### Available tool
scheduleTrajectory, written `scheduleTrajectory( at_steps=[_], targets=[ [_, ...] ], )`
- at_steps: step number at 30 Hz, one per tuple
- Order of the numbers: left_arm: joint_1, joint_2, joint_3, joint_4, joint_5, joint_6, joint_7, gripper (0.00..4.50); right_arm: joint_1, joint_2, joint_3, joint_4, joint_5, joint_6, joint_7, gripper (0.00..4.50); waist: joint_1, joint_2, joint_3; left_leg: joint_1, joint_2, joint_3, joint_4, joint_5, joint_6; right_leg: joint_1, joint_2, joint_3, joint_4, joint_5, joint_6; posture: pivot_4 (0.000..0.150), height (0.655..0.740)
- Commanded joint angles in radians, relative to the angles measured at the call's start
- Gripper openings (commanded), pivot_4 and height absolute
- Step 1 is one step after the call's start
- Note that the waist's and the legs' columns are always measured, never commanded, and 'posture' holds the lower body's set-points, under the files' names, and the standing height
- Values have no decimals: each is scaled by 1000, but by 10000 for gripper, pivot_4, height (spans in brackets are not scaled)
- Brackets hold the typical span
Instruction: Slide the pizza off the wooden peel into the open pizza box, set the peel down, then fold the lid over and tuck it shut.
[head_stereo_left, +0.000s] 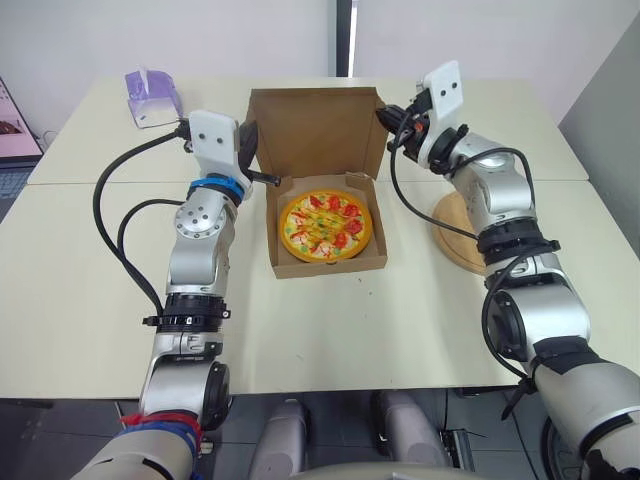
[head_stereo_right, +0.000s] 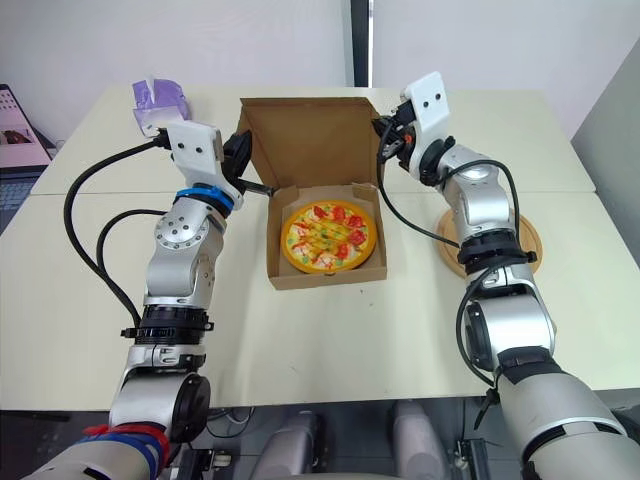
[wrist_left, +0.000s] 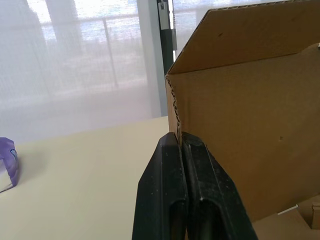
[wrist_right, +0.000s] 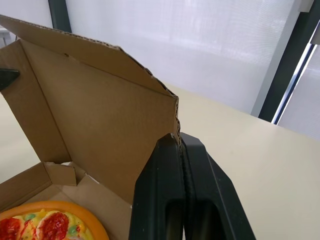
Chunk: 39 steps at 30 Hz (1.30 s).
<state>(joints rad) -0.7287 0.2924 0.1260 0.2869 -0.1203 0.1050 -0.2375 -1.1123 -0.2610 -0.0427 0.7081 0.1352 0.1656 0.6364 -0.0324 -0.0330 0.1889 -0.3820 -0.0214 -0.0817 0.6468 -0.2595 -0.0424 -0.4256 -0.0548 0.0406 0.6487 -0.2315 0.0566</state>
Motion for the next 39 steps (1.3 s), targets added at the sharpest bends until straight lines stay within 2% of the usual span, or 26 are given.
scheduleTrajectory(
  at_steps=[1, 9, 18, 30, 39],
  targets=[
    [-71, 23, 14, -15, -25, 16, -29, 277, -40, 2, 12, -63, -6, 23, -19, 0, 0, 0, 0, 0, 0, 0, 0, 0, 0, 0, 0, 0, 0, 0, 0, 1500, 7400],
    [-128, 37, 16, 22, -54, 58, -96, 277, -111, 16, 24, -51, -23, 89, -67, 0, -3, 0, 0, 0, 0, 0, 0, 0, 0, -1, 0, 0, 1, 0, 0, 1500, 7400],
    [-108, 13, 22, -5, -65, 83, -100, 277, -121, 44, 19, -145, -4, 216, -102, 0, -2, 0, 0, 0, 0, 0, 0, 0, 0, -1, 0, 0, 1, 0, 0, 1500, 7400],
    [-59, -24, 10, -97, -79, 109, -96, 277, -49, 115, -9, -361, 34, 403, -186, 0, -1, 0, 0, -1, 0, 0, 0, 0, 0, -1, 0, 0, 1, 0, 0, 1500, 7400],
    [37, -57, 0, -238, -80, 140, -79, 277, 98, 162, -9, -597, 64, 554, -261, 0, -2, 0, 0, 0, 0, 0, 0, 0, 0, -1, 0, 0, 1, 0, 0, 1500, 7400]
  ],
)
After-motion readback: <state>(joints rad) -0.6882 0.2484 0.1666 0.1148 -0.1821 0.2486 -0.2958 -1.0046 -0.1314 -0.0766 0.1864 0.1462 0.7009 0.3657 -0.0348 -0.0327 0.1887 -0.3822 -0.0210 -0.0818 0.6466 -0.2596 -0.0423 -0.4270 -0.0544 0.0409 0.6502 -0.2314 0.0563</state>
